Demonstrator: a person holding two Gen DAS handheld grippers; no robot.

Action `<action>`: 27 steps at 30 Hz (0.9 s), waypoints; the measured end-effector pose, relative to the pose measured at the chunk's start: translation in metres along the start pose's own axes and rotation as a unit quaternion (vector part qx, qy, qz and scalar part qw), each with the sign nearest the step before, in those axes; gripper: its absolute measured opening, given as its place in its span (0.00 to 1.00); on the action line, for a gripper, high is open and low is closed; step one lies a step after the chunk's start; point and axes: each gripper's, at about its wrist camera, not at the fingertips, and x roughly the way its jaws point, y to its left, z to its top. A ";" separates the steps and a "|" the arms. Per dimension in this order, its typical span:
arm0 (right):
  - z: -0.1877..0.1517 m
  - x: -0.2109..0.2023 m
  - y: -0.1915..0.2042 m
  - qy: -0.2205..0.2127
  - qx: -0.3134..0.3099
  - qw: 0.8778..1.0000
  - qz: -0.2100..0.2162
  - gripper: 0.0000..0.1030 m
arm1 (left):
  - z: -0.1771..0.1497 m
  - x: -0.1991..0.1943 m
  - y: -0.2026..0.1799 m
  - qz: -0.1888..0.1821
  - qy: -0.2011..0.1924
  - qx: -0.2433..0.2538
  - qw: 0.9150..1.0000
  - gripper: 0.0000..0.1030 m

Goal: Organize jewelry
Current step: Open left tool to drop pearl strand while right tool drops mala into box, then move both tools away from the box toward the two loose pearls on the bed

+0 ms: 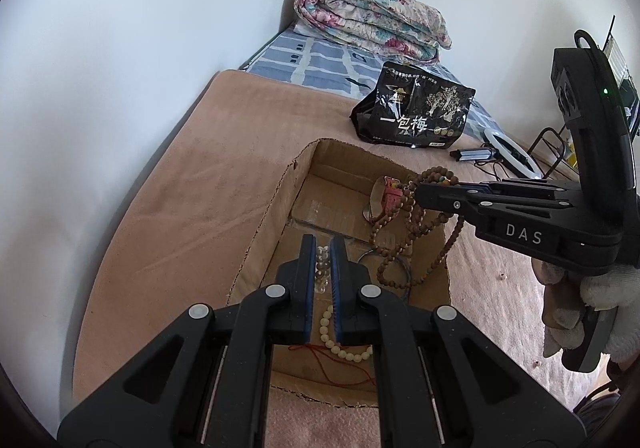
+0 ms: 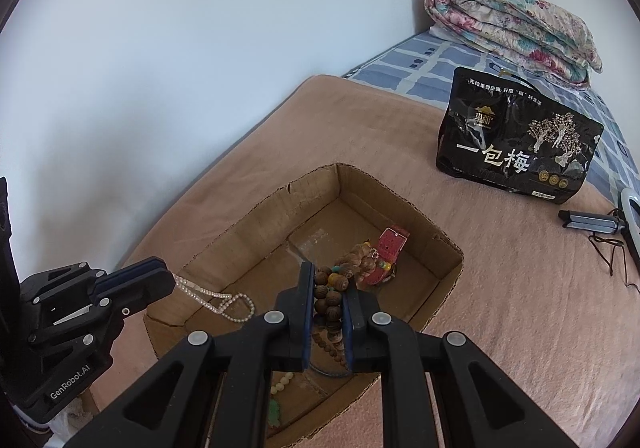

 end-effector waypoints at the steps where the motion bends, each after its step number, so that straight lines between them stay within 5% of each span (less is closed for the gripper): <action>1: 0.000 0.000 0.000 0.000 0.000 1.000 0.000 0.10 | 0.000 0.001 0.001 -0.001 0.001 -0.001 1.000 0.05; 5: 0.001 0.001 -0.001 -0.003 0.001 1.000 -0.001 0.13 | 0.000 0.002 0.001 0.002 0.006 -0.004 1.000 0.05; 11: 0.000 -0.006 -0.001 -0.014 0.000 1.000 -0.017 0.39 | -0.001 0.003 0.004 0.003 0.012 -0.013 1.000 0.05; 13: 0.000 -0.011 -0.001 -0.023 0.000 0.999 -0.024 0.54 | -0.002 0.002 0.004 0.005 0.014 -0.015 1.000 0.13; 15: -0.001 -0.015 -0.001 -0.030 -0.002 0.999 -0.031 0.67 | -0.003 0.001 0.004 0.007 0.010 -0.016 1.000 0.32; 20: -0.003 -0.022 -0.001 -0.034 -0.006 0.999 -0.042 0.83 | -0.005 -0.002 0.002 0.008 0.011 -0.020 1.000 0.32; 27: -0.010 -0.036 -0.007 -0.044 -0.002 0.997 -0.056 0.94 | -0.007 -0.007 -0.003 0.007 0.009 -0.022 1.000 0.33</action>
